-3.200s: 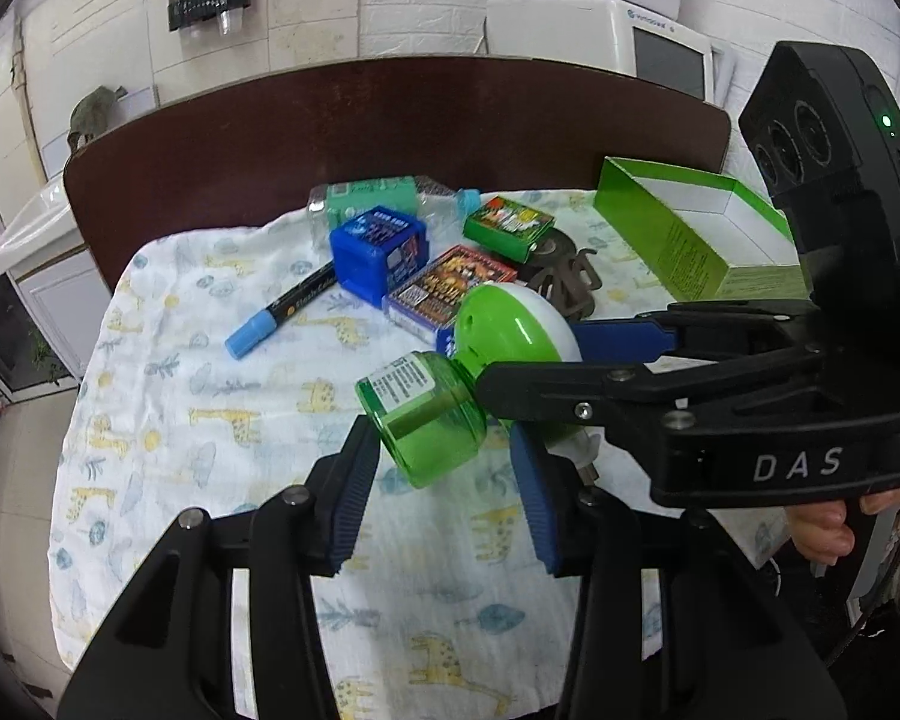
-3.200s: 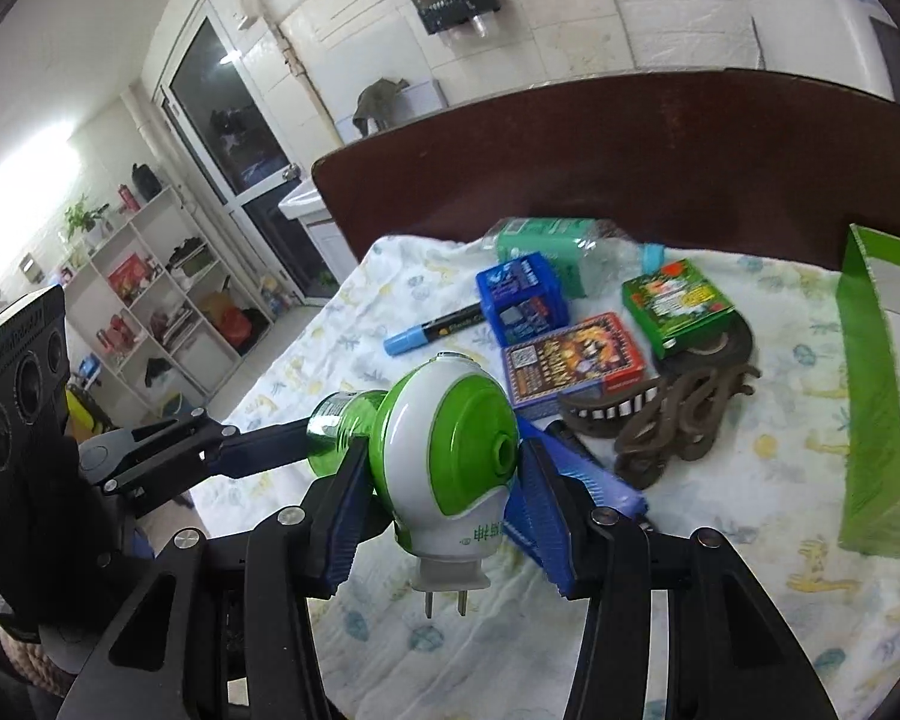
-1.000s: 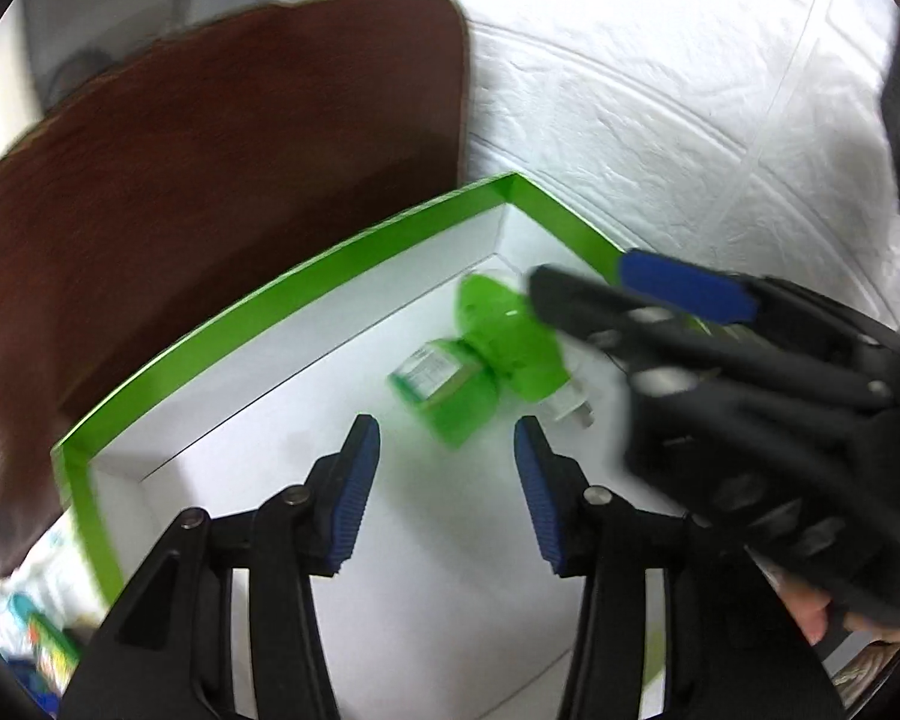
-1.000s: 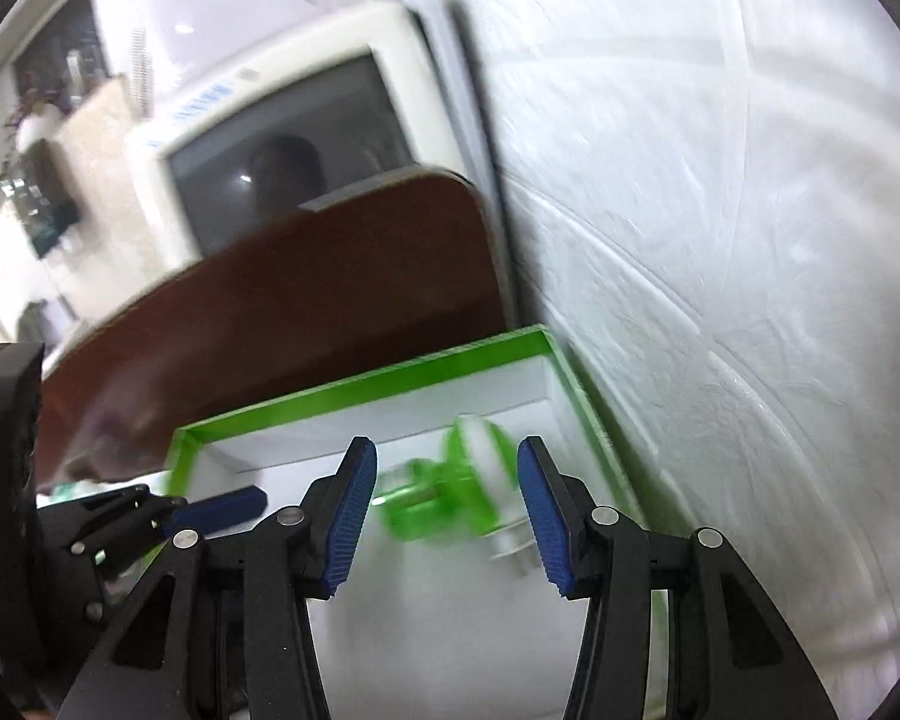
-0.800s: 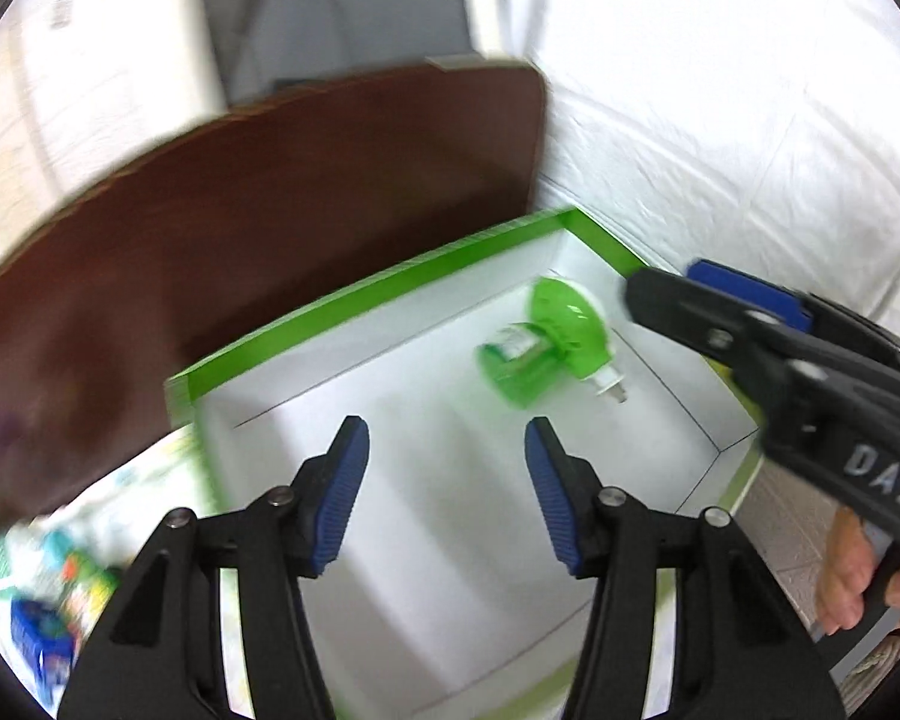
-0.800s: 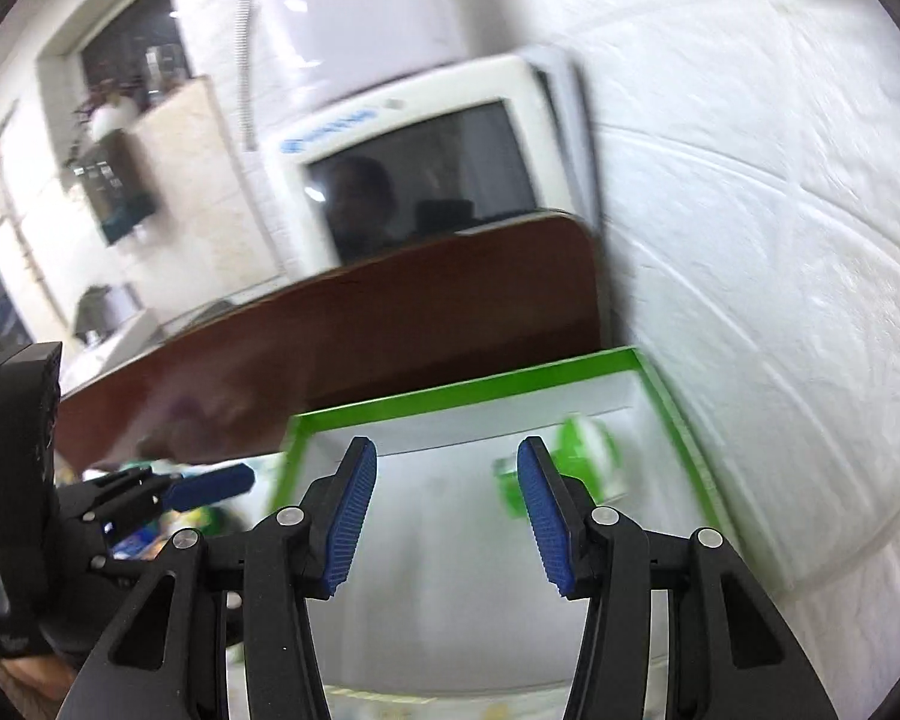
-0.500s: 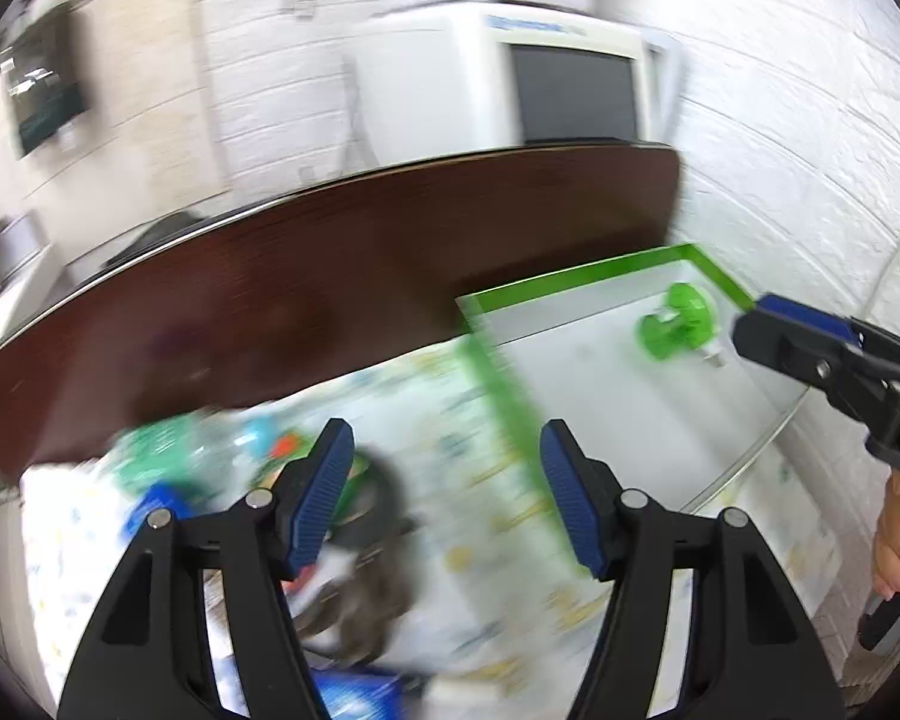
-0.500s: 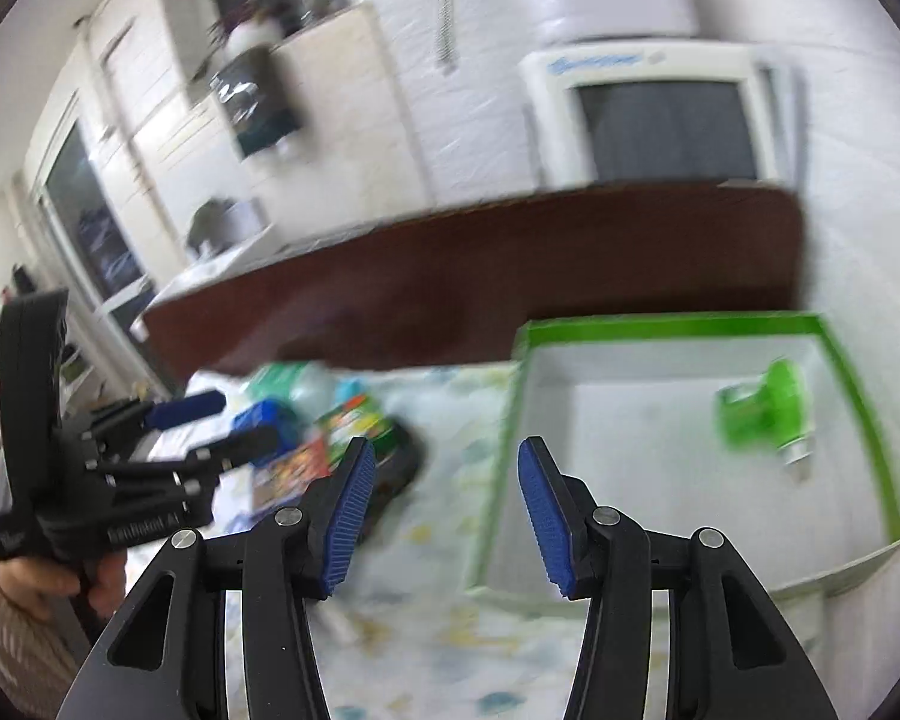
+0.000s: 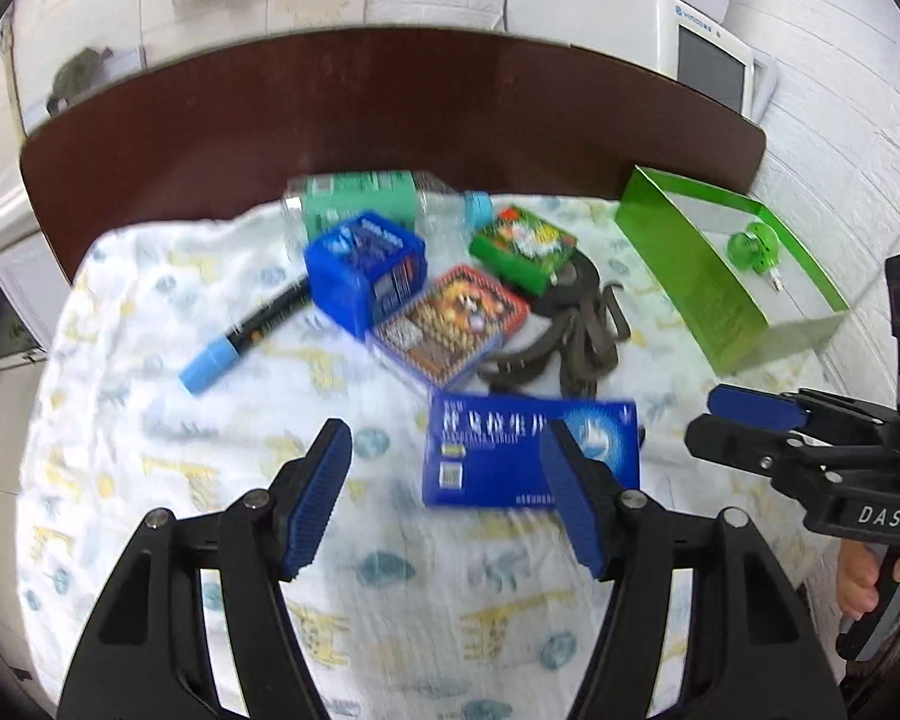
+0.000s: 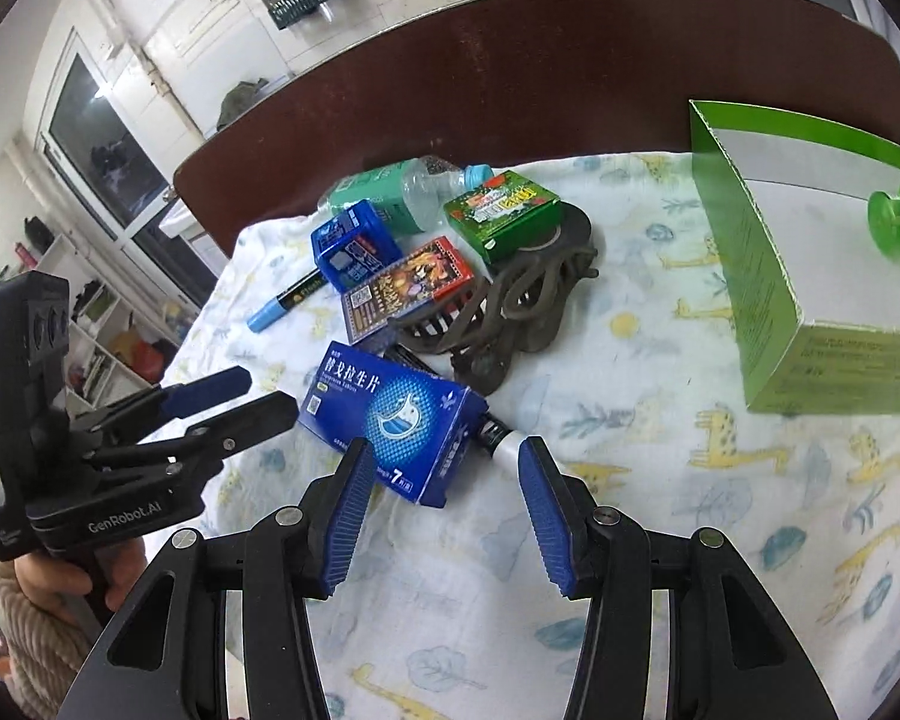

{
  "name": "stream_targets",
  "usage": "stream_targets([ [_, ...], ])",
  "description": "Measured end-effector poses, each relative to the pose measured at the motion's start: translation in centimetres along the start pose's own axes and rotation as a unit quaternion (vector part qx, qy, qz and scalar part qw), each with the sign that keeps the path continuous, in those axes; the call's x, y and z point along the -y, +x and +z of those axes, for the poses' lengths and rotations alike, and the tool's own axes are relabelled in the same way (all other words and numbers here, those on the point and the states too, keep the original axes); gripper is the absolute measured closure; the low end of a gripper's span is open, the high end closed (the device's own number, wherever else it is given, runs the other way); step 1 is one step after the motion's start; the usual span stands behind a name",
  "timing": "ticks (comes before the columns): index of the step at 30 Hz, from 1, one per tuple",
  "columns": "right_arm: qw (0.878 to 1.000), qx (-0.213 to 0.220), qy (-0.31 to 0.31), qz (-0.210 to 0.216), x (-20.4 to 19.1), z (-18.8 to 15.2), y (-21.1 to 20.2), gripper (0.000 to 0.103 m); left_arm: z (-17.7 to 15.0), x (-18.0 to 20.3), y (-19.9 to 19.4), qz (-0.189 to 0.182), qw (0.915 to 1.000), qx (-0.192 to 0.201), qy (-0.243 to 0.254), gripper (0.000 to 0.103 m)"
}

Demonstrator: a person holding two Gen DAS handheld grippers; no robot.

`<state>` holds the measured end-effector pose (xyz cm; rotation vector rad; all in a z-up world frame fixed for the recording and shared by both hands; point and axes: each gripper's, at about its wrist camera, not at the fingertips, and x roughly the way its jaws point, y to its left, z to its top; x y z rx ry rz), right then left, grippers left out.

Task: Organize rigid objects
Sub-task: 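Move the left tool back toward the blue medicine box, then grasp the blue medicine box with the left gripper and lift it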

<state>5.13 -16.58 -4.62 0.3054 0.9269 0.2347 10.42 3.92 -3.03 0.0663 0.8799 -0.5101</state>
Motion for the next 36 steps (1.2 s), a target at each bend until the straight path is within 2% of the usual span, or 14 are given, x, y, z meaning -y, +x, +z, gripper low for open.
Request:
stream_targets([
  [4, 0.999, 0.004, -0.008, -0.033, -1.1, -0.3, 0.3, 0.051, -1.2, -0.6, 1.2, -0.025, 0.9996, -0.007, -0.01, 0.04],
  [9, 0.999, -0.003, -0.001, -0.042, -1.6, -0.2, 1.3, 0.052, -1.2, -0.9, 1.9, -0.06, 0.9981, -0.005, -0.016, 0.04],
  [14, 0.999, -0.017, 0.005, -0.04, -1.7, -0.1, 2.3, 0.052, -1.0, -0.9, 2.7, -0.068, 0.9974, -0.014, -0.017, 0.046],
  [19, 0.999, -0.028, 0.023, -0.04, -1.2, -0.2, 3.3, 0.052, -1.1, -1.0, 3.2, -0.072, 0.9969, -0.021, -0.021, 0.047],
  [20, 0.999, -0.029, 0.025, -0.039, -1.2, -0.1, 3.5, 0.053, -1.2, -1.0, 3.3, -0.074, 0.9968, -0.022, -0.022, 0.047],
  [22, 0.998, -0.037, 0.027, -0.036, -1.1, -0.1, 4.0, 0.064, -1.2, -1.0, 3.4, -0.078, 0.9964, -0.023, -0.021, 0.047],
  [25, 0.998, -0.037, 0.035, -0.028, -1.1, 0.0, 4.3, 0.065, -1.1, -1.3, 4.0, -0.079, 0.9961, -0.028, -0.027, 0.051],
  [29, 0.999, -0.029, 0.026, -0.035, -1.3, 0.2, 4.3, 0.067, -0.8, -2.0, 4.6, -0.107, 0.992, -0.031, -0.06, 0.054],
  [36, 0.999, -0.029, 0.011, -0.032, -1.4, 0.4, 4.3, 0.067, -1.5, -1.5, 4.3, -0.112, 0.9922, -0.035, -0.044, 0.054],
])
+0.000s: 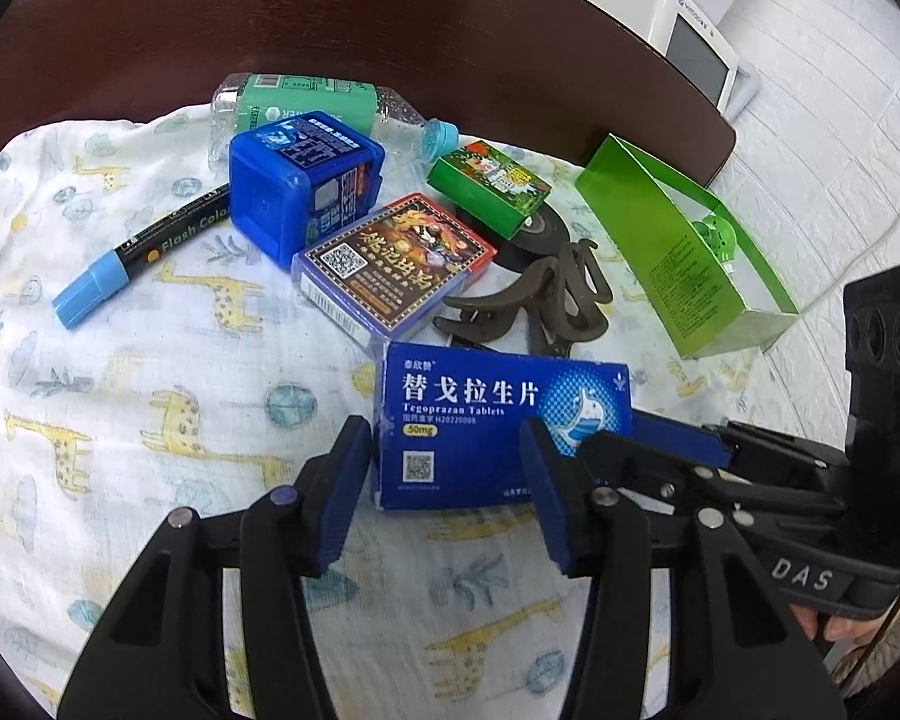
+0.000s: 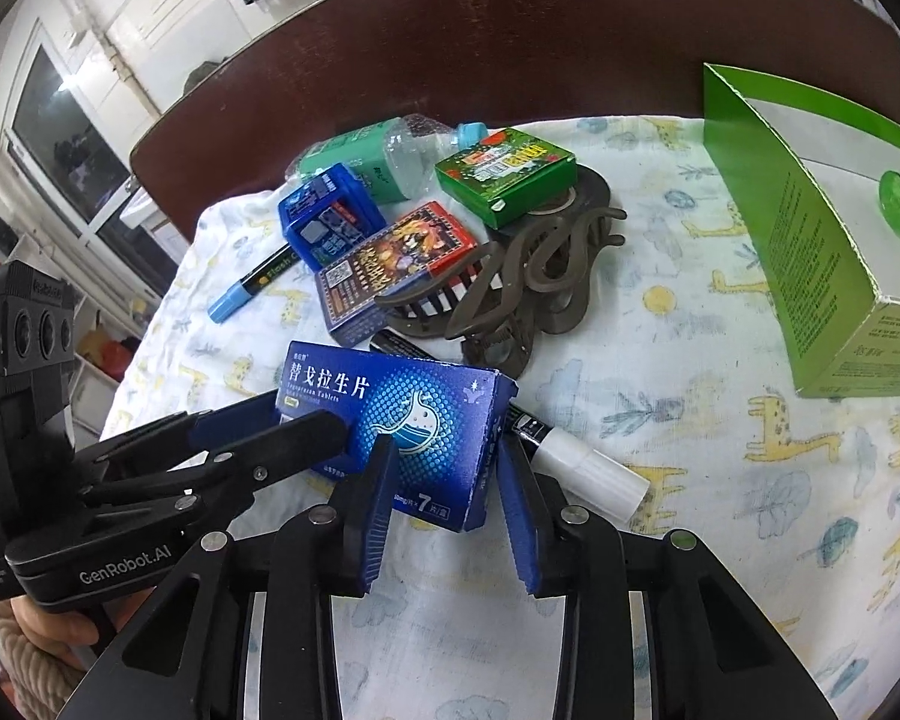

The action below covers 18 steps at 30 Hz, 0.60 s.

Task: Organize rigid objects
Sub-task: 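Grasp the blue medicine box with the left gripper and lift it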

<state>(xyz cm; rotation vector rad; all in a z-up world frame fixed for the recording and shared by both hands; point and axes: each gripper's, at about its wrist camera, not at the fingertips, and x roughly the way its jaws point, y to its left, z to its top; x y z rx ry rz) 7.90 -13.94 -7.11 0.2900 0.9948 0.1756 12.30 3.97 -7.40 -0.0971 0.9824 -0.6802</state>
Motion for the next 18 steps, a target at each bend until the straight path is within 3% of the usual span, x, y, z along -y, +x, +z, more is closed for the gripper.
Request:
stream_targets([
  [5, 1.0, -0.009, -0.023, 0.005, -0.6, -0.4, -0.6, 0.067, -0.7, 0.5, -0.6, 0.009, 0.9999, -0.002, -0.006, 0.054],
  [11, 0.998, -0.021, -0.057, 0.019, -2.6, -1.3, -0.6, 0.067, -2.1, 2.1, -2.6, 0.049, 0.9986, 0.004, 0.018, 0.054],
  [18, 0.996, -0.042, -0.068, 0.04, -3.6, -1.7, 0.3, 0.067, -4.0, 1.2, -4.1, 0.077, 0.9969, -0.01, 0.006, 0.054],
])
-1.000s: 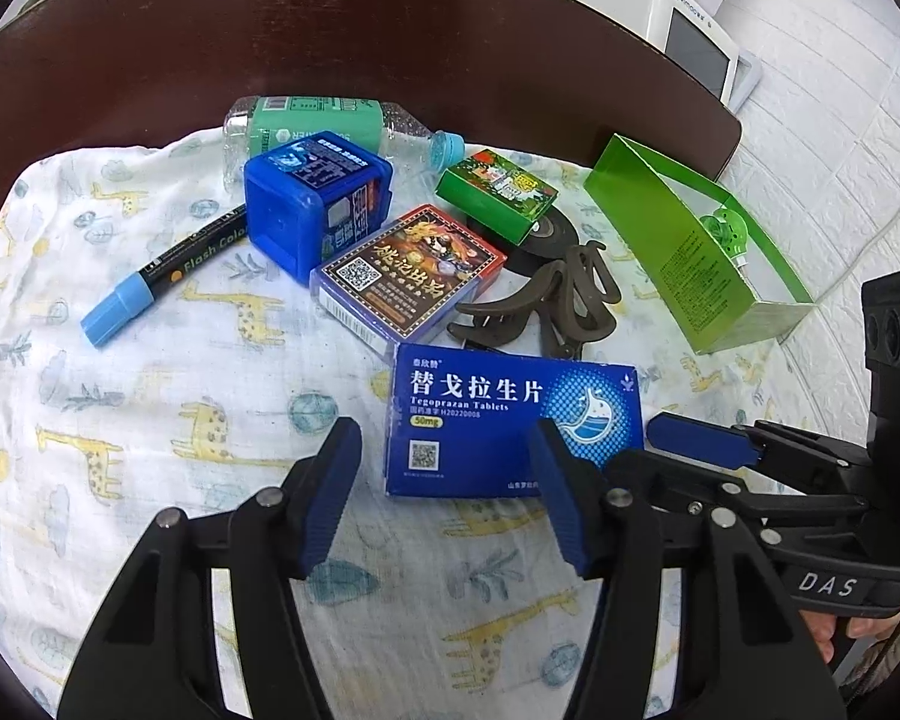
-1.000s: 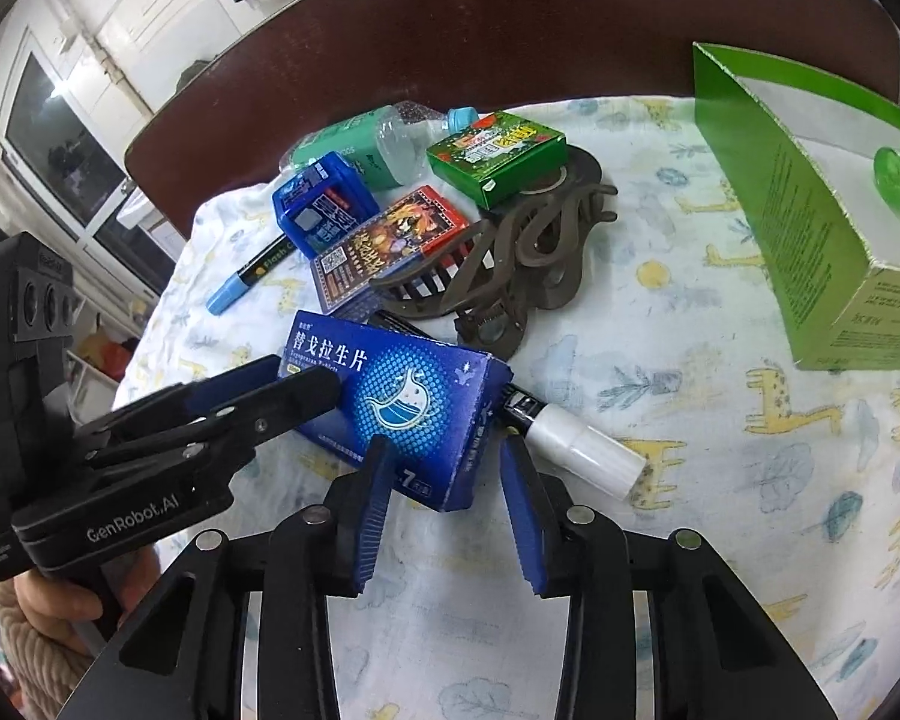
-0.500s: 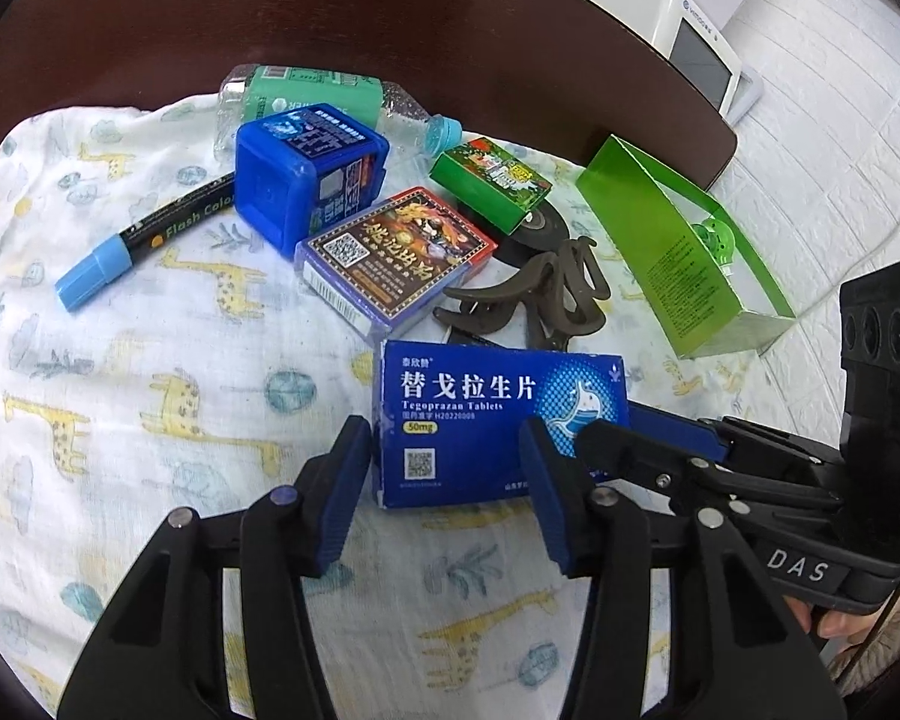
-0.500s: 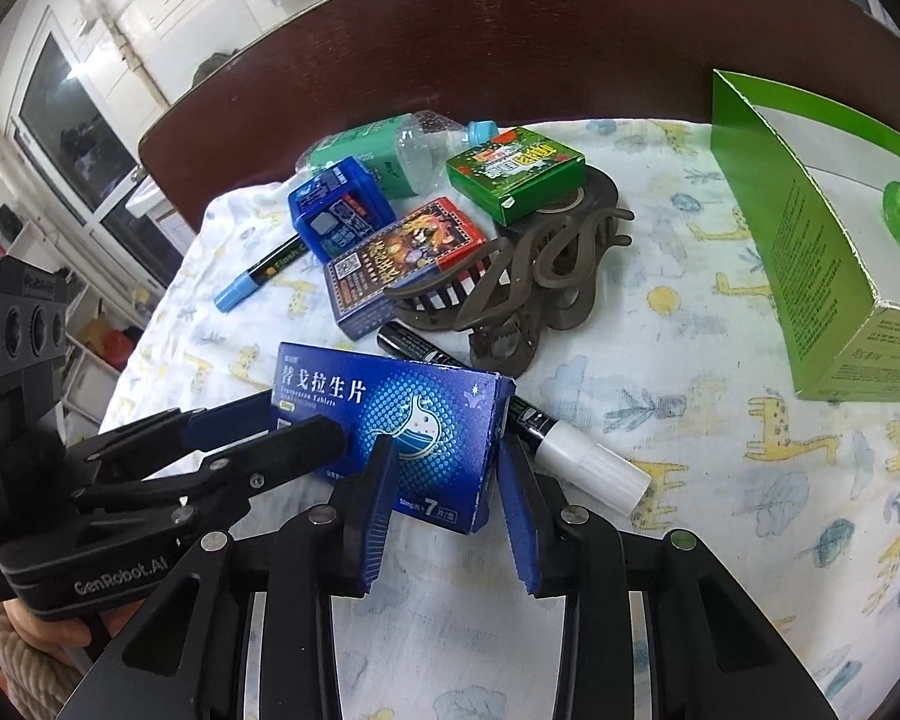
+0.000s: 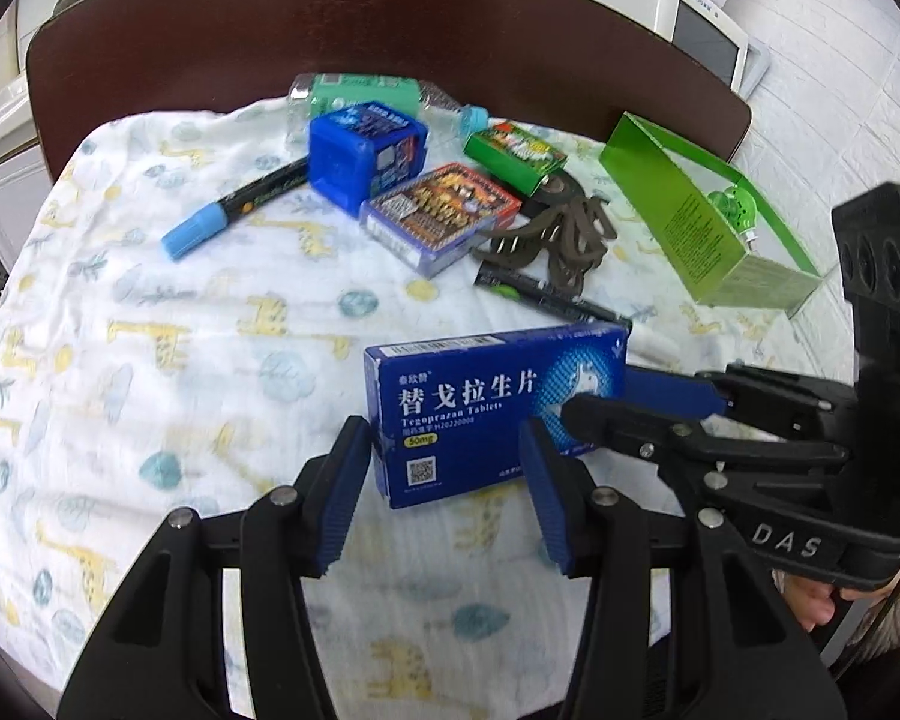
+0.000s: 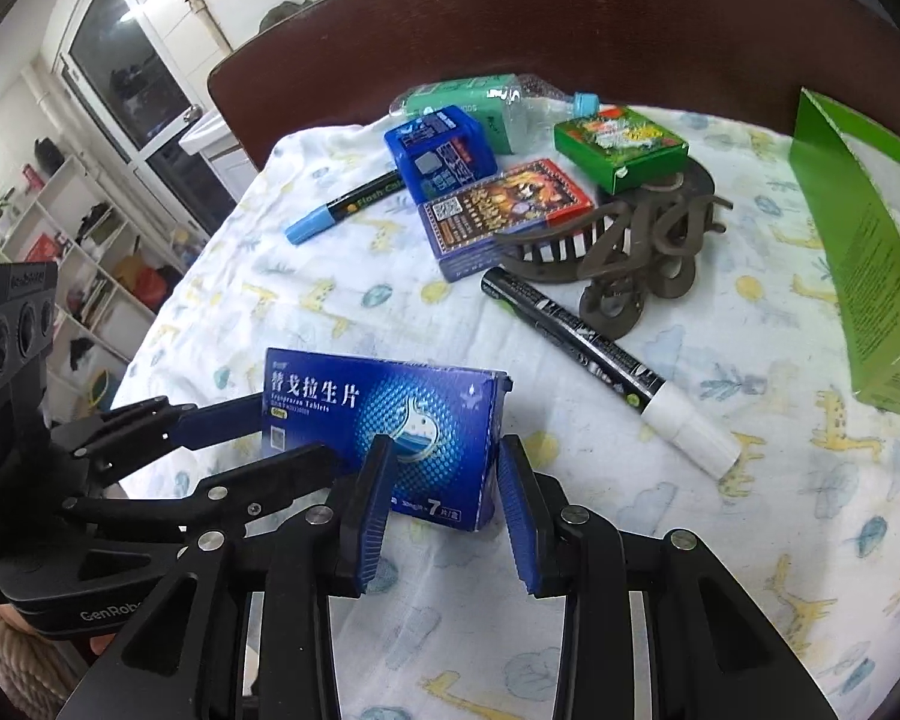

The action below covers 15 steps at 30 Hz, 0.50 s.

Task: Organize rigid objects
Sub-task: 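Grasp the blue medicine box with the left gripper and lift it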

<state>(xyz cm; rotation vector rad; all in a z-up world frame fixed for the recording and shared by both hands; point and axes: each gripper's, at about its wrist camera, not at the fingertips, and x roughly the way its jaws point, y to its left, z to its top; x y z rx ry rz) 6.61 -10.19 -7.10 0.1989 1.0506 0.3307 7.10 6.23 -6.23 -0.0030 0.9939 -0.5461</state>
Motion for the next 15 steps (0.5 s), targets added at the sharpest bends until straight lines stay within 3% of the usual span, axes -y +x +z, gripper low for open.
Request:
stream_targets([
  [6, 1.0, -0.006, 0.016, 0.007, 0.7, -0.3, -0.2, 0.067, -0.8, -1.4, 0.0, -0.005, 0.9996, -0.006, -0.028, 0.052],
  [10, 0.999, -0.011, 0.029, 0.013, 1.0, -0.2, 0.3, 0.067, -0.7, -1.8, -0.1, -0.01, 0.9992, -0.002, -0.039, 0.043],
  [15, 0.999, -0.013, 0.031, 0.02, 0.9, 0.3, 1.0, 0.067, -0.6, -1.7, 1.0, -0.022, 0.999, -0.012, -0.038, 0.045],
])
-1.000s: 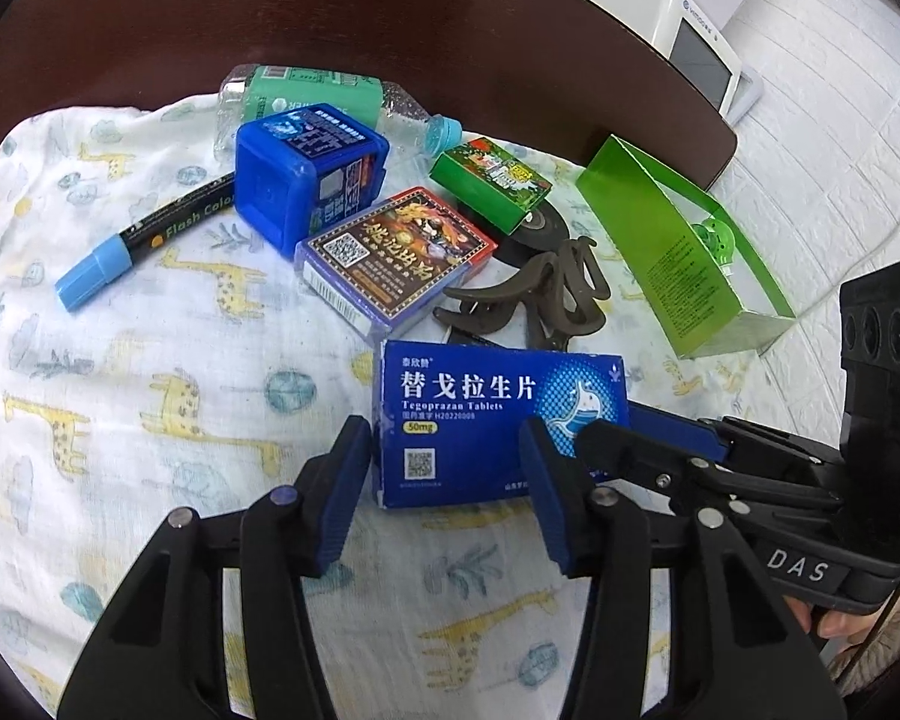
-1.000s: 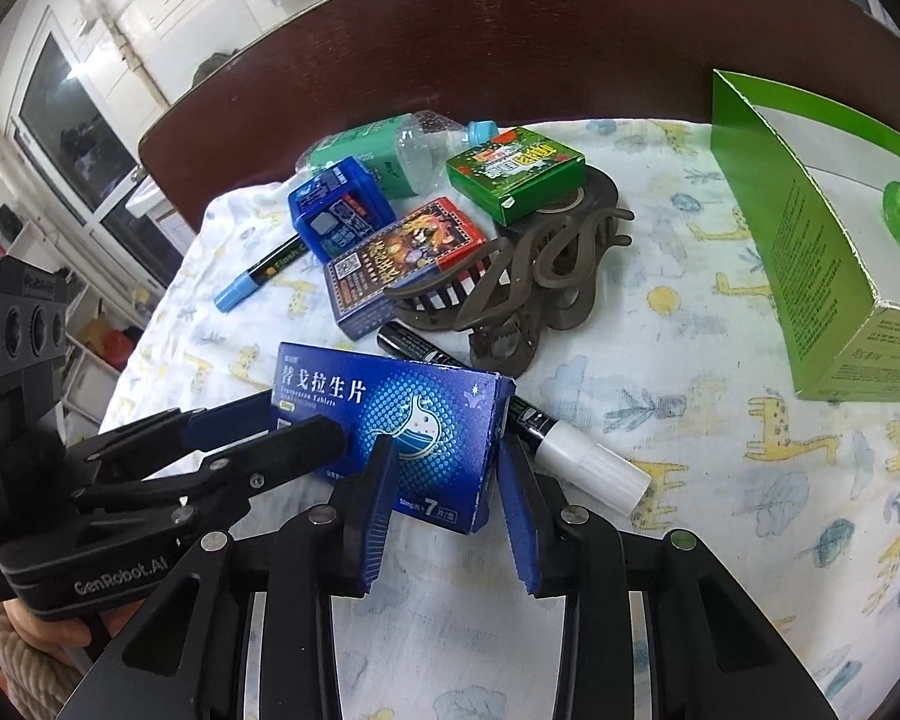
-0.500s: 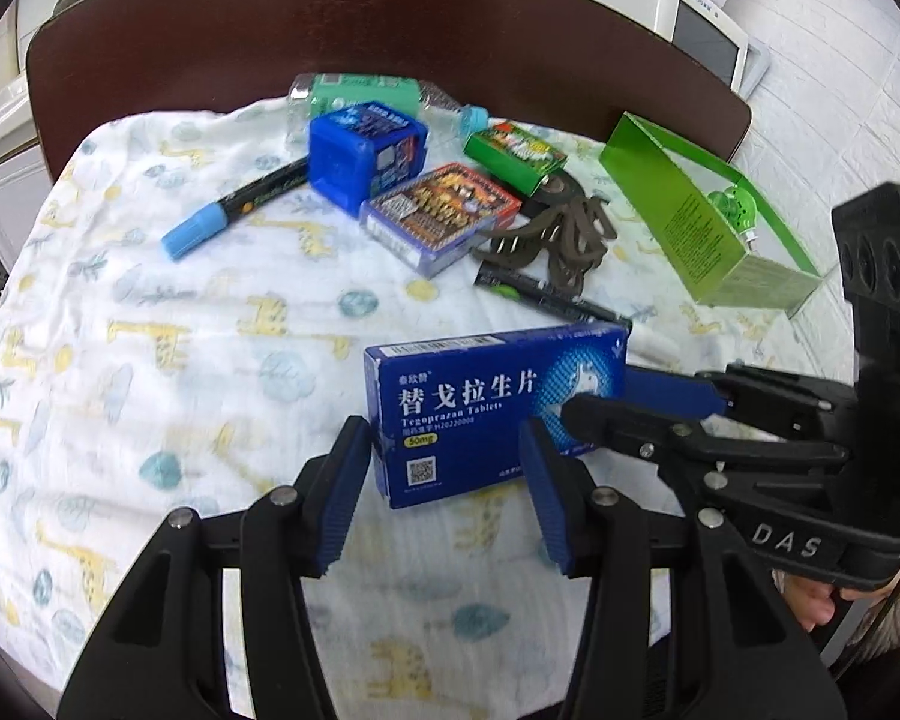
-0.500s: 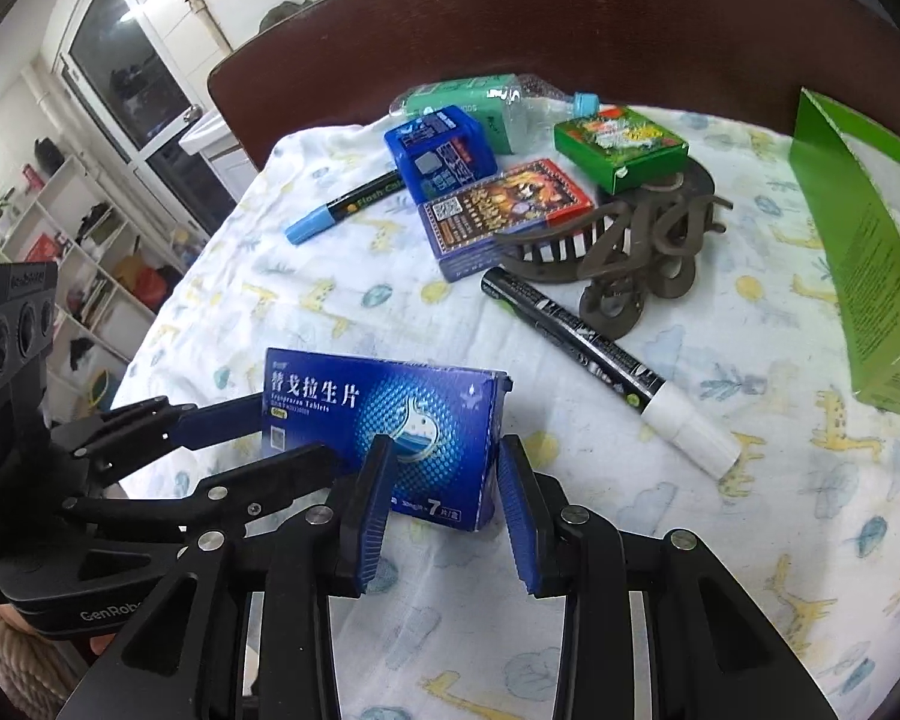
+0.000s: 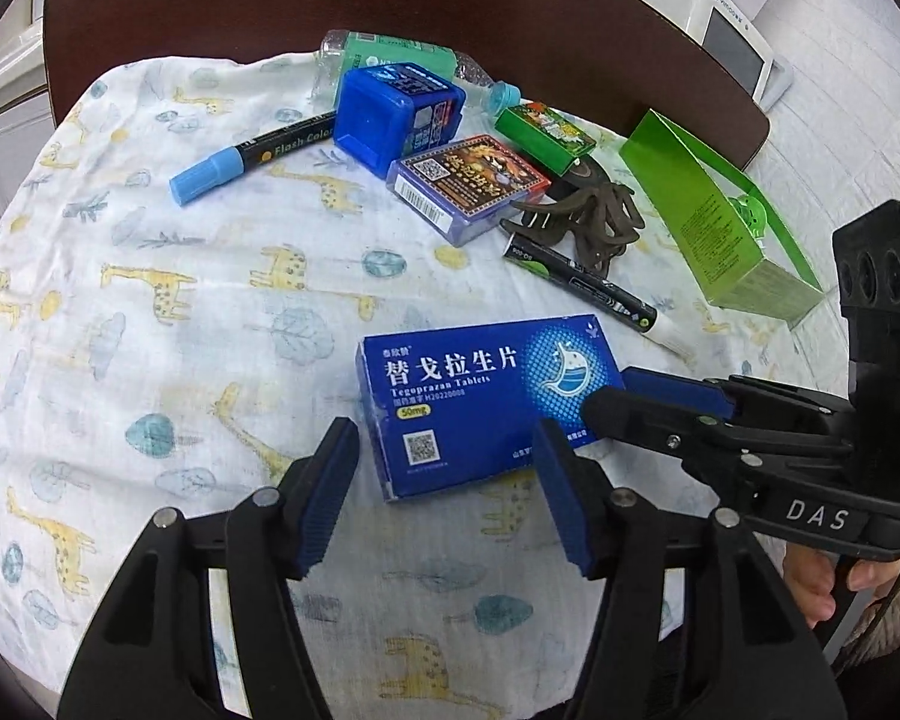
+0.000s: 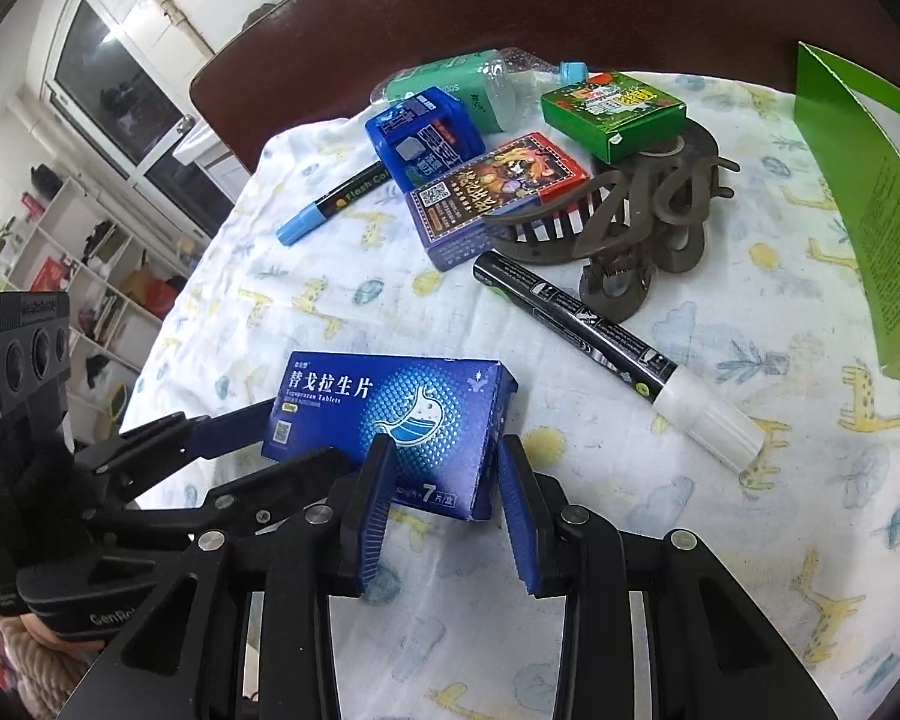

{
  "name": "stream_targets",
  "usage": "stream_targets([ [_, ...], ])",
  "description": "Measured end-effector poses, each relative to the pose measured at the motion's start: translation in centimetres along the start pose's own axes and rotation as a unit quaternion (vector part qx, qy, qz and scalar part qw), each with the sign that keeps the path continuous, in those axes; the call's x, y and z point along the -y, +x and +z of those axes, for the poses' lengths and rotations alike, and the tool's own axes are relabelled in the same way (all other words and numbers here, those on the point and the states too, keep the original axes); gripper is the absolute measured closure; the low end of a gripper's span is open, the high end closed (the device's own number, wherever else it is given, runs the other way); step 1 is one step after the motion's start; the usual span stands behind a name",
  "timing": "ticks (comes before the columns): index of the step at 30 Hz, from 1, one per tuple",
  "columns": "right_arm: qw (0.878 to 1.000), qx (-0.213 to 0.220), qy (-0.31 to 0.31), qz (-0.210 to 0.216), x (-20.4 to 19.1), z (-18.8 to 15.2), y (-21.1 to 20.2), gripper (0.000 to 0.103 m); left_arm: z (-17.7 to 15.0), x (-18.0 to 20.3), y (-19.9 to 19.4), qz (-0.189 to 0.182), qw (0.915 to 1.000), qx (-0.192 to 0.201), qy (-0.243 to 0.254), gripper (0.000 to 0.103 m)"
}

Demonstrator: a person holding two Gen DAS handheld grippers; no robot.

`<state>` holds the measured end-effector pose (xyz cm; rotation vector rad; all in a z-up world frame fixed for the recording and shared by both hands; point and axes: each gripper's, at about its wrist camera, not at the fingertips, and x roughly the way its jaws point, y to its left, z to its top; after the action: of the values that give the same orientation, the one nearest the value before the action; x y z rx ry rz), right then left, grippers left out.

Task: Organize rigid objects
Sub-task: 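Grasp the blue medicine box with the left gripper and lift it, then carry the blue medicine box into the green-rimmed box and release it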

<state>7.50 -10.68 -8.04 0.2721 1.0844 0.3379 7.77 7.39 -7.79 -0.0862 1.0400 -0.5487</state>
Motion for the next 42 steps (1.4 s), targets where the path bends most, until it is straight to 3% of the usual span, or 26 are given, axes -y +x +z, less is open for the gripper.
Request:
stream_targets([
  [7, 0.999, -0.01, 0.024, 0.019, 0.8, 0.7, 0.6, 0.063, 0.2, 0.2, 0.1, 0.002, 1.0, 0.001, 0.002, 0.045],
  [16, 0.999, 0.008, -0.042, -0.022, -1.0, 0.7, -0.3, 0.062, -0.1, 0.2, -0.1, 0.009, 0.9999, 0.007, 0.0, 0.049],
  [21, 0.999, 0.022, -0.042, -0.018, -0.9, 0.8, -1.8, 0.062, 0.0, 1.2, -1.3, 0.014, 0.9994, 0.025, 0.021, 0.051],
  [33, 0.994, 0.105, -0.025, -0.018, 2.1, 1.0, -8.6, 0.062, 2.0, 5.9, -2.9, 0.021, 0.9946, 0.067, 0.077, 0.051],
  [42, 0.981, 0.178, 0.034, -0.062, 9.2, 0.9, -14.7, 0.062, 5.8, 13.4, -2.2, -0.003, 0.9837, 0.097, 0.152, 0.051],
])
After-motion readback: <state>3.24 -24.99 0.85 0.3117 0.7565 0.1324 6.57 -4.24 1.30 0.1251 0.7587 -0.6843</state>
